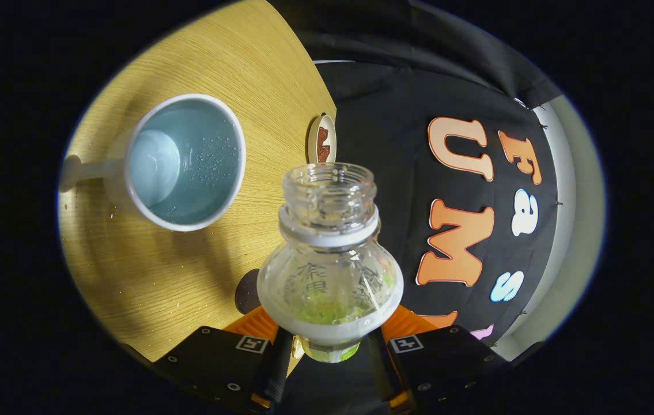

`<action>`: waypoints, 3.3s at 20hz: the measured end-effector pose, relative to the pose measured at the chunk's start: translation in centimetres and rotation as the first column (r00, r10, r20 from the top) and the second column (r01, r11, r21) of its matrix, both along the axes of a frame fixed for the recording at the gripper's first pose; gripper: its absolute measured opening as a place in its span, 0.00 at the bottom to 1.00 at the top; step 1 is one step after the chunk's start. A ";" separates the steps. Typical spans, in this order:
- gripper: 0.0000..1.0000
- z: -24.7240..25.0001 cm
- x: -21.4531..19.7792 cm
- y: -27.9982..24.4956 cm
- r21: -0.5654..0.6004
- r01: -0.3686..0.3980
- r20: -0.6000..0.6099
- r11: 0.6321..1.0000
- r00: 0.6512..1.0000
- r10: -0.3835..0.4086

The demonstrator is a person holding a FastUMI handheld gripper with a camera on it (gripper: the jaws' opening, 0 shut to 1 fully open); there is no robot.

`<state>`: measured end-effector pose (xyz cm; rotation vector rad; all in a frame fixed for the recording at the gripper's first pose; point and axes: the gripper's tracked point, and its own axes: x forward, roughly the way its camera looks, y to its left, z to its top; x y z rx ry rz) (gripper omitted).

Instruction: Take the bottle from table, then pour the juice into the cup, finally place the bottle on the coaster

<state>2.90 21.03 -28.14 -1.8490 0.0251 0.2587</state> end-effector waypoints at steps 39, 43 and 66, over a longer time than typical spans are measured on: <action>0.61 0.6 1.5 0.7 -0.219 -0.093 0.036 0.971 0.994 0.103; 0.61 0.9 1.7 0.6 -0.224 -0.089 0.039 0.971 0.994 0.101; 0.61 1.7 2.0 0.7 -0.261 -0.098 0.040 0.960 0.993 0.113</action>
